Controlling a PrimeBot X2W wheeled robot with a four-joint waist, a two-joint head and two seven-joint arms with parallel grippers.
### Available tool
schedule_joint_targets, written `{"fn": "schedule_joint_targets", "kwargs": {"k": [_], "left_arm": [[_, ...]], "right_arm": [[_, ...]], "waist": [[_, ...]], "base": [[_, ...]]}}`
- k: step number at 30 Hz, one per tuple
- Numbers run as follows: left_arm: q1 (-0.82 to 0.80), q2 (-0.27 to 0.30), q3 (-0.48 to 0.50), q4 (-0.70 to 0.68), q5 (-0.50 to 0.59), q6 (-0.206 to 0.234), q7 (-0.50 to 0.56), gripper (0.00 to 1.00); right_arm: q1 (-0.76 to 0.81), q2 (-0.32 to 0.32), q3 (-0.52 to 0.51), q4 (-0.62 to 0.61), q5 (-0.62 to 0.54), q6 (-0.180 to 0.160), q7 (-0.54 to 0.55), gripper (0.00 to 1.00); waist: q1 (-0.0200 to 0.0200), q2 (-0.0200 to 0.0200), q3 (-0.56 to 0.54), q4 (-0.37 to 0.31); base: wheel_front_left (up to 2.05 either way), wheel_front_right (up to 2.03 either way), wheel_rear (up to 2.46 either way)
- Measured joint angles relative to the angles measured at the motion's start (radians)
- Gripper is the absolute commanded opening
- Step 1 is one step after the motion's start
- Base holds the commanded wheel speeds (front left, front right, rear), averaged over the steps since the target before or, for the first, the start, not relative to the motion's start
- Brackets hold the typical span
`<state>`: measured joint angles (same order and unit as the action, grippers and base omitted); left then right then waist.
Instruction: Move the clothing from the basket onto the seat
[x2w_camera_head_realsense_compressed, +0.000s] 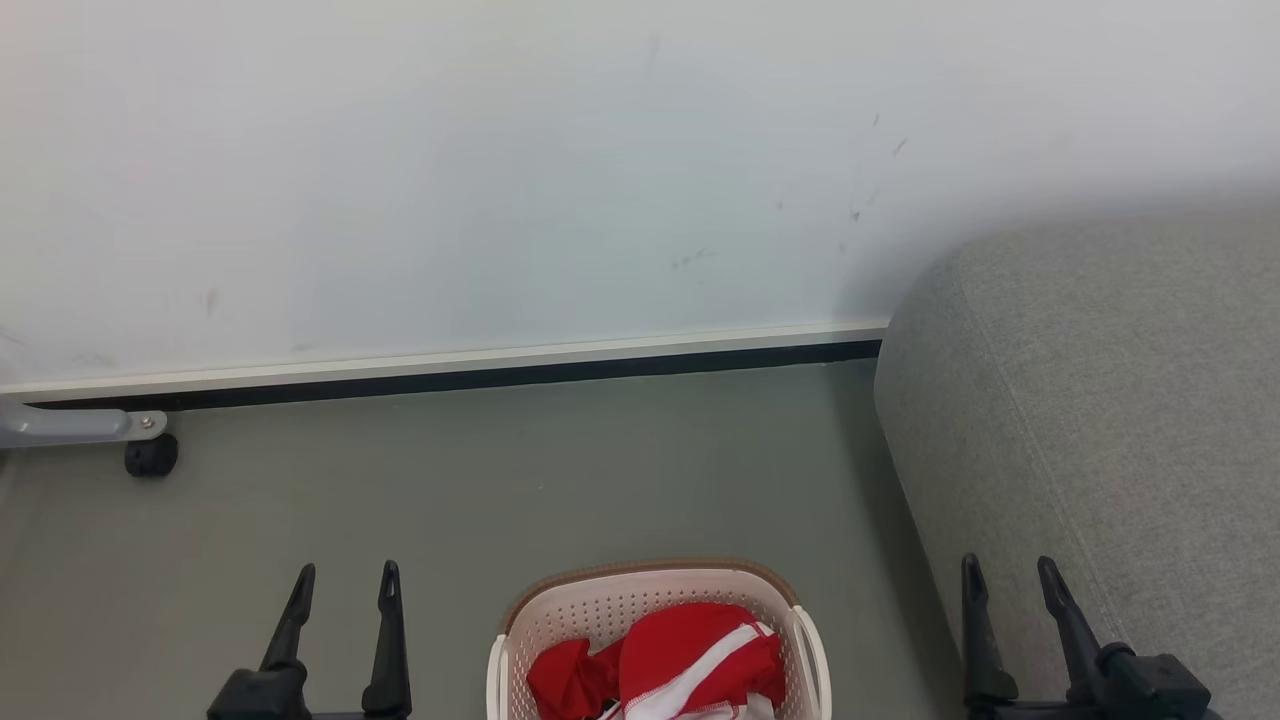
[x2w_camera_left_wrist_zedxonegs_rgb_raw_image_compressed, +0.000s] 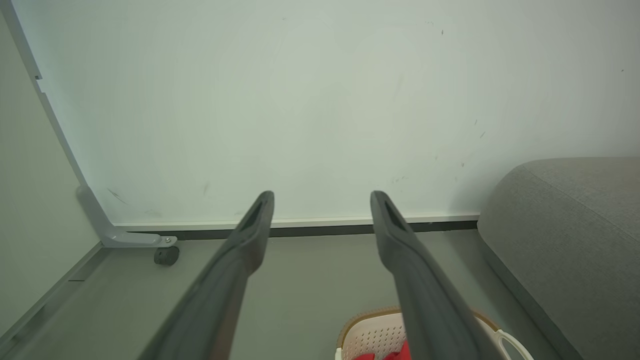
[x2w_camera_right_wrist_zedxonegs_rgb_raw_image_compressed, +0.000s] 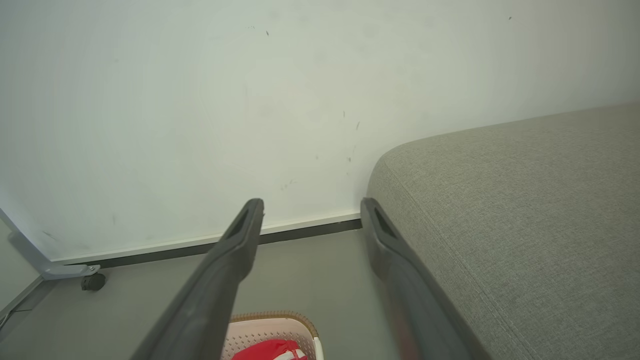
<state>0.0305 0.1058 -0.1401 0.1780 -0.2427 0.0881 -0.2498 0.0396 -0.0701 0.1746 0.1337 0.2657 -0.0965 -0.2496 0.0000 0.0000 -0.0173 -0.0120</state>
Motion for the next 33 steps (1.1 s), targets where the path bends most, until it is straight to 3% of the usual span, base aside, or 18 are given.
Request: {"fn": "schedule_joint_targets", "kwargs": {"k": [20,33], "left_arm": [[0.002,-0.005,0.018,-0.003,0.008,-0.011,0.000,1.00],[0.012,0.001,0.005,-0.043,0.036,-0.037,0.000,1.00]], "right_arm": [[0.012,0.002,-0.009,-0.004,-0.005,0.002,0.000,1.00],[0.009,0.007,-0.015,-0.058,-0.020,0.004,-0.004,1.00]], "waist": [[0.0000,-0.0001,0.012,-0.002],[0.0000,0.0000,0.090,-0.014]], "base": [[0.00,0.00,0.00],[0.00,0.00,0.00]]}}
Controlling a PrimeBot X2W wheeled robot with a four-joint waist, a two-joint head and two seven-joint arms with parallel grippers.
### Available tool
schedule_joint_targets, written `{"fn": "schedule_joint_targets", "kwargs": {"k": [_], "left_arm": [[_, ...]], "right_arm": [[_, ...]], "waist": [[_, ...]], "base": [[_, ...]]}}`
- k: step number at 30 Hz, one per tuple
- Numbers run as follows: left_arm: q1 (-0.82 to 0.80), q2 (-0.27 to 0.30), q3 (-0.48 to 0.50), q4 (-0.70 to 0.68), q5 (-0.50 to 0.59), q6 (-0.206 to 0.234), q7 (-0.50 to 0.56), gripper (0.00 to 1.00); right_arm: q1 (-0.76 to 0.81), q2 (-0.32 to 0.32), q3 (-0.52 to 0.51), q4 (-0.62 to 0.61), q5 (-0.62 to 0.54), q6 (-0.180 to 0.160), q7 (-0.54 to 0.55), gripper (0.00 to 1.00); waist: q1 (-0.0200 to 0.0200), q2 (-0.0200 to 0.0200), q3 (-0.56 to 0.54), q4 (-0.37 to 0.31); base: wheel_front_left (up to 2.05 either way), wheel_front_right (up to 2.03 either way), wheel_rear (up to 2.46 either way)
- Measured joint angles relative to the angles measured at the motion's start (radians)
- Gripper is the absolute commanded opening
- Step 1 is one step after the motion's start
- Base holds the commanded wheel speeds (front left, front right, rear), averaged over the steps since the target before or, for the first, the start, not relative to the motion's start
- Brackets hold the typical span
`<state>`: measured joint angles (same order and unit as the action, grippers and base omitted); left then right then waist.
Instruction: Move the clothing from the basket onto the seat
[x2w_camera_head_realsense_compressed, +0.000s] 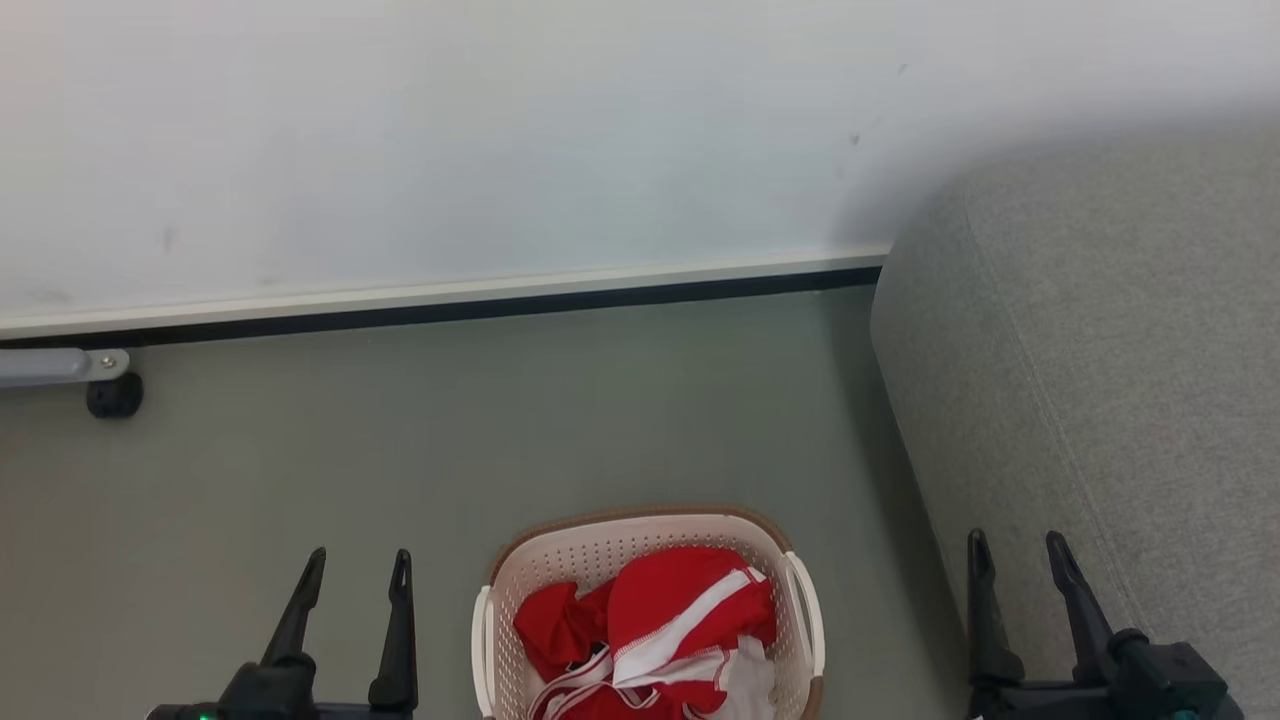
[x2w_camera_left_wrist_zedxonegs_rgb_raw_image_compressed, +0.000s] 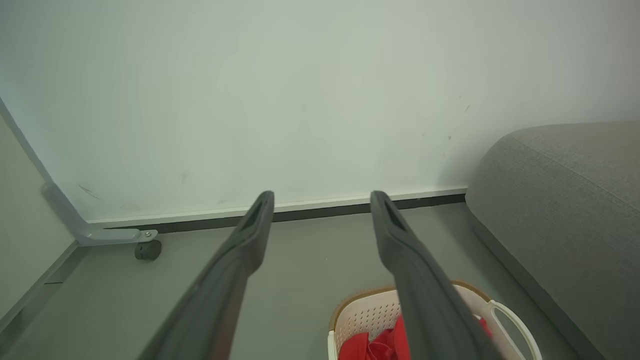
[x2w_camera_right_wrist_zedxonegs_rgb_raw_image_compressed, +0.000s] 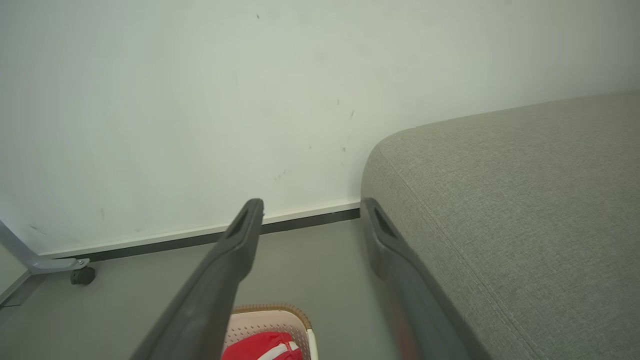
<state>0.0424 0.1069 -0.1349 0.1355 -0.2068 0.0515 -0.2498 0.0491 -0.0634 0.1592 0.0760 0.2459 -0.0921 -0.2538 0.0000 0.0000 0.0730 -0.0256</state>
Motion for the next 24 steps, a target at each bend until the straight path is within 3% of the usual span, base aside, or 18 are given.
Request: {"fn": "schedule_joint_targets", "kwargs": {"k": [24], "left_arm": [[-0.241,-0.003,-0.124,0.096,0.099,-0.064,-0.003,1.00]], "right_arm": [[-0.244,0.006,-0.023,-0.071,-0.016,0.000,-0.003,1.00]], "waist": [[0.0002,0.0001,0.339,-0.091]], "base": [[0.00,0.00,0.00]]}}
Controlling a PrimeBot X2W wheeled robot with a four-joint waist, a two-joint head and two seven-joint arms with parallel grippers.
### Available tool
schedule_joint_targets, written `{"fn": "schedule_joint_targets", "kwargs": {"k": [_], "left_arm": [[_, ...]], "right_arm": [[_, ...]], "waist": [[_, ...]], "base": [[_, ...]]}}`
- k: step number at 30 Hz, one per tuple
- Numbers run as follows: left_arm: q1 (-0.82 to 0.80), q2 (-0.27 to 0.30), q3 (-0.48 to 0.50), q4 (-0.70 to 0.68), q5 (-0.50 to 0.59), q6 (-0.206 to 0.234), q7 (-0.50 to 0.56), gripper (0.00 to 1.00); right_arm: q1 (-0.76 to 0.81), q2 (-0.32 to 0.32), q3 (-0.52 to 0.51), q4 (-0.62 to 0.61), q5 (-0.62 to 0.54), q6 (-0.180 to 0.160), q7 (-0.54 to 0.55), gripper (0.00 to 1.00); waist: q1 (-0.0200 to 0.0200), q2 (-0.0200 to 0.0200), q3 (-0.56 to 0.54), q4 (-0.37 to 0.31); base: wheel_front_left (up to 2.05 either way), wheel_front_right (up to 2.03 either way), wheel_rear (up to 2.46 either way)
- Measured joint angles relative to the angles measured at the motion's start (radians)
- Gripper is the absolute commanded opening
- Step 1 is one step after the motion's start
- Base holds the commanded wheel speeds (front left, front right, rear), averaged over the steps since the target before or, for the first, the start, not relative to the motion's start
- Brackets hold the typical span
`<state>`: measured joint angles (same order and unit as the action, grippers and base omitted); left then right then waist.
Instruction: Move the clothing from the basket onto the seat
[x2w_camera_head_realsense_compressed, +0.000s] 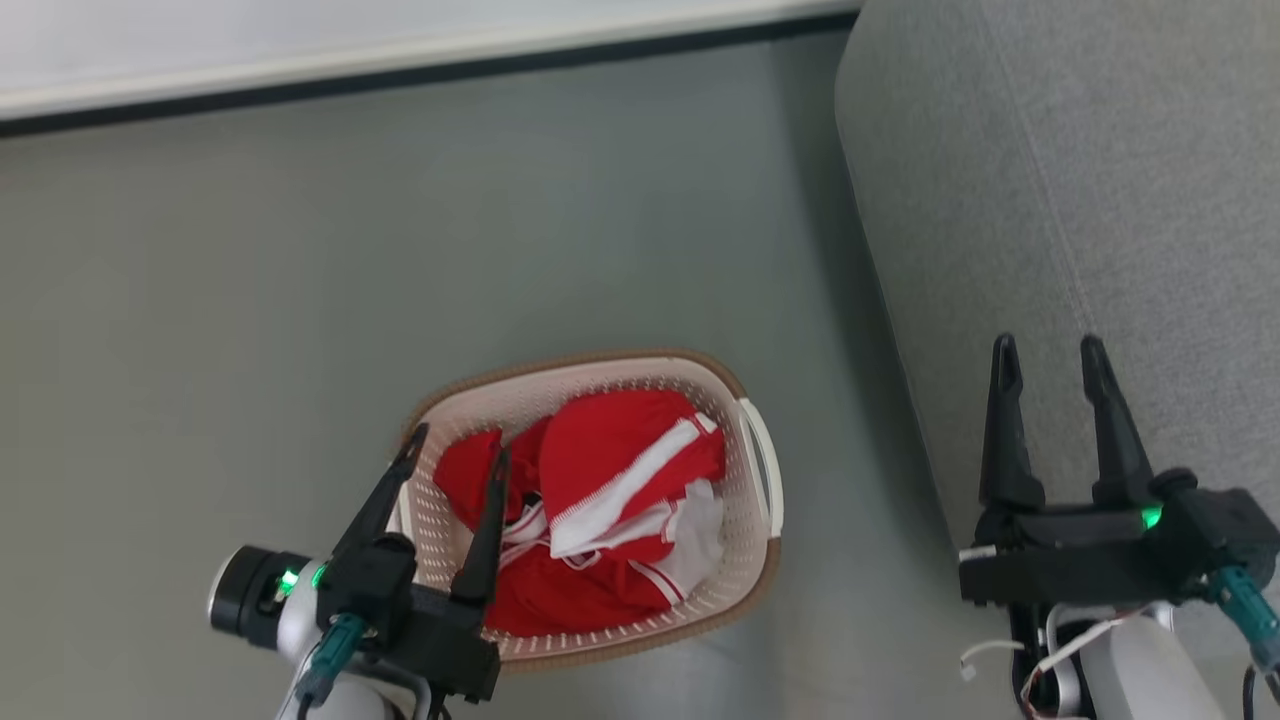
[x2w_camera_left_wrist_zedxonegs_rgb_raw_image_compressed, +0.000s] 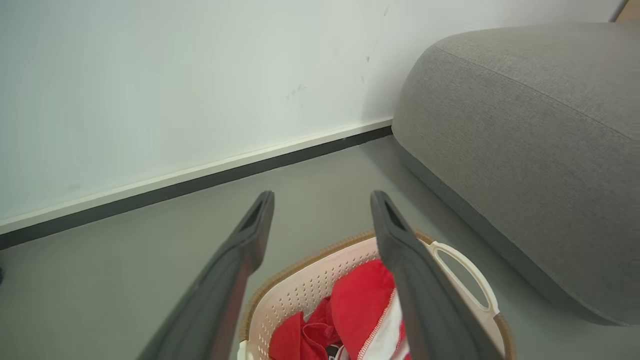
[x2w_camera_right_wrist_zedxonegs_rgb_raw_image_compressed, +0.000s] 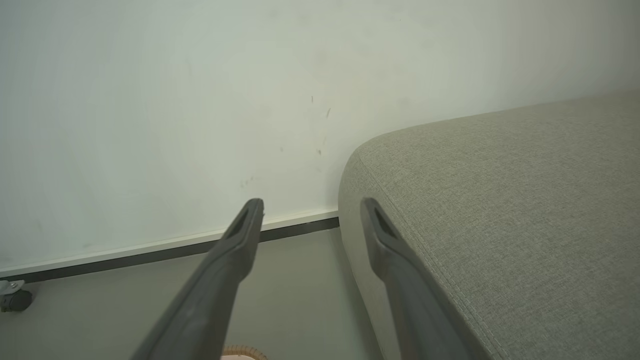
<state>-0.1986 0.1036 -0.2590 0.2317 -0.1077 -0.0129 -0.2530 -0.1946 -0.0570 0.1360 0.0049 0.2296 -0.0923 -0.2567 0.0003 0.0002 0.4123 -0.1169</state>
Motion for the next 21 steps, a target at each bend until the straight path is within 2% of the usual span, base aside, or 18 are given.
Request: {"fn": "schedule_joint_targets", "kwargs": {"k": [15,21], "left_arm": [[-0.166,0.023,-0.096,0.112,0.096,-0.058,0.011,1.00],[-0.213,0.031,-0.130,0.179,0.129,-0.067,0.015,1.00]], "right_arm": [[-0.177,0.003,0.006,-0.023,0.000,0.000,0.000,1.00],[-0.231,0.004,0.017,0.001,0.004,-0.002,0.000,1.00]], "waist": [[0.0000,0.0000,0.224,-0.066],[0.0000,0.0000,0.304,-0.092]], "base": [[0.00,0.00,0.00],[0.00,0.00,0.00]]}}
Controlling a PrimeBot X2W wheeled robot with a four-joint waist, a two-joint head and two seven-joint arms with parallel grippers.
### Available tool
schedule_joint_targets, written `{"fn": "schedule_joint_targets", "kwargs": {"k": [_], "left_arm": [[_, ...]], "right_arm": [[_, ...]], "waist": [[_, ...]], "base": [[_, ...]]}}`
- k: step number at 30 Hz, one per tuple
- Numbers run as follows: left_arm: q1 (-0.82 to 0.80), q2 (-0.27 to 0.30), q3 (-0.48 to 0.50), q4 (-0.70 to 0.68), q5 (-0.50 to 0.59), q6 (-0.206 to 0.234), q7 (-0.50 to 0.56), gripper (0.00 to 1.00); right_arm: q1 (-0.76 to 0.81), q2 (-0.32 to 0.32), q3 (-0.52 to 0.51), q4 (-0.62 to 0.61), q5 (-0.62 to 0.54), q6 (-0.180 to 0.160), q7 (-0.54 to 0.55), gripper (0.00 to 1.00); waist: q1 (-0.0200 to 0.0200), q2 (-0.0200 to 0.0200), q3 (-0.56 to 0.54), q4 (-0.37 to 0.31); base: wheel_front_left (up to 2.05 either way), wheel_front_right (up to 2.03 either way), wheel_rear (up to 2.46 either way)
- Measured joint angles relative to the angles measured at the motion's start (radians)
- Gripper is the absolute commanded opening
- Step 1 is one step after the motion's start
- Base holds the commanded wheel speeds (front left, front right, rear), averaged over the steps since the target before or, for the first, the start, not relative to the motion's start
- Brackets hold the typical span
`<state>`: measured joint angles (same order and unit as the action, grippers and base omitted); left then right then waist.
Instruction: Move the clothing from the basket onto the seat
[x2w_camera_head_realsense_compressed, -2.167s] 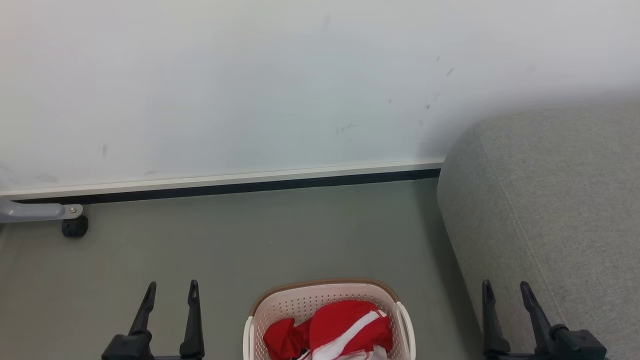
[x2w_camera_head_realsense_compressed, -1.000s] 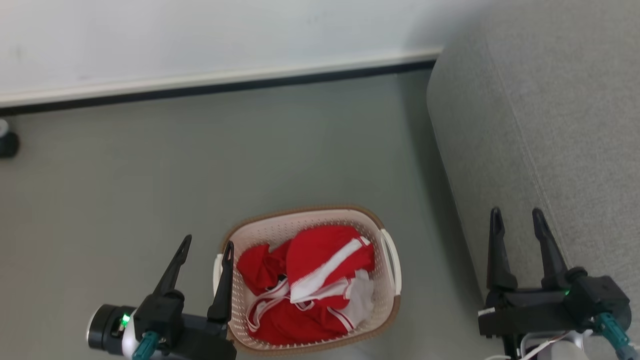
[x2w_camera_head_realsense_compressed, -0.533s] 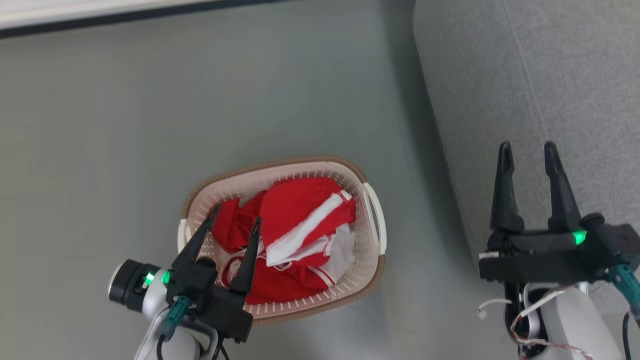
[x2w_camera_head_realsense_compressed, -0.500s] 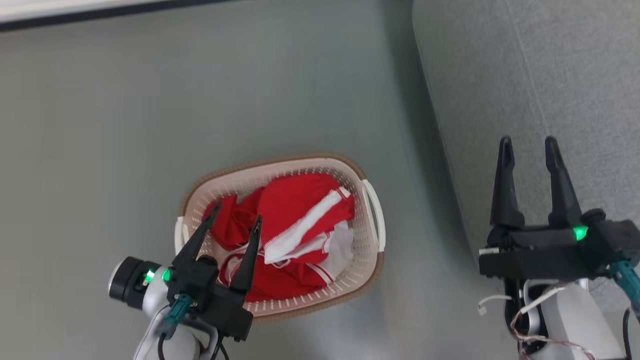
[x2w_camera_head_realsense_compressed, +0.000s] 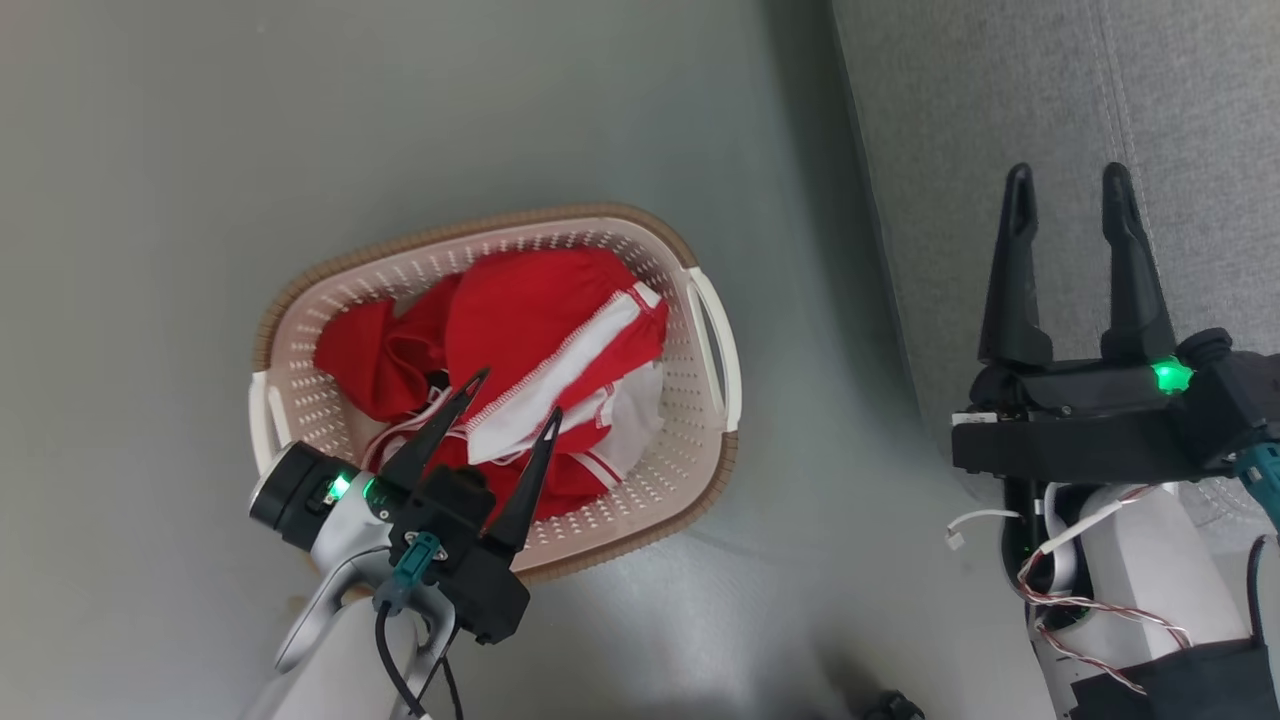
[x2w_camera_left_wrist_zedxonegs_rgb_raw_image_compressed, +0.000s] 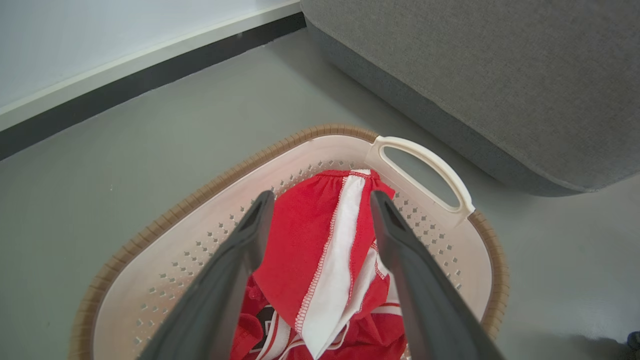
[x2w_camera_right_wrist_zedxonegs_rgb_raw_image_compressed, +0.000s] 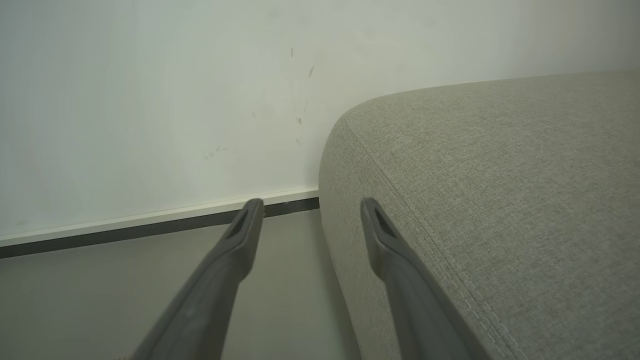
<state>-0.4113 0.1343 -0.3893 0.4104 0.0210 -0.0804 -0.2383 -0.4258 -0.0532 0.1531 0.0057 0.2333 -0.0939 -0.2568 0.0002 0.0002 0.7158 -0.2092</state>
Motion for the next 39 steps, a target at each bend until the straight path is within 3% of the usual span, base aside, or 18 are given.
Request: {"fn": "schedule_joint_targets", "kwargs": {"k": [26,39], "left_arm": [[-0.161,0.067,-0.011,0.263,0.053,-0.016,0.052,1.00],[-0.232,0.081,0.017,0.359,0.069,0.042,0.078,1.00]], "right_arm": [[-0.059,0.003,0.130,0.012,0.103,-0.022,0.000,1.00],[-0.069,0.004,0.146,0.010,0.129,-0.030,0.000,1.00]], "waist": [[-0.0001,-0.0001,0.149,-0.146],[-0.0003,-0.0001,0.197,-0.183]], "base": [[0.00,0.00,0.00],[0.00,0.00,0.00]]}}
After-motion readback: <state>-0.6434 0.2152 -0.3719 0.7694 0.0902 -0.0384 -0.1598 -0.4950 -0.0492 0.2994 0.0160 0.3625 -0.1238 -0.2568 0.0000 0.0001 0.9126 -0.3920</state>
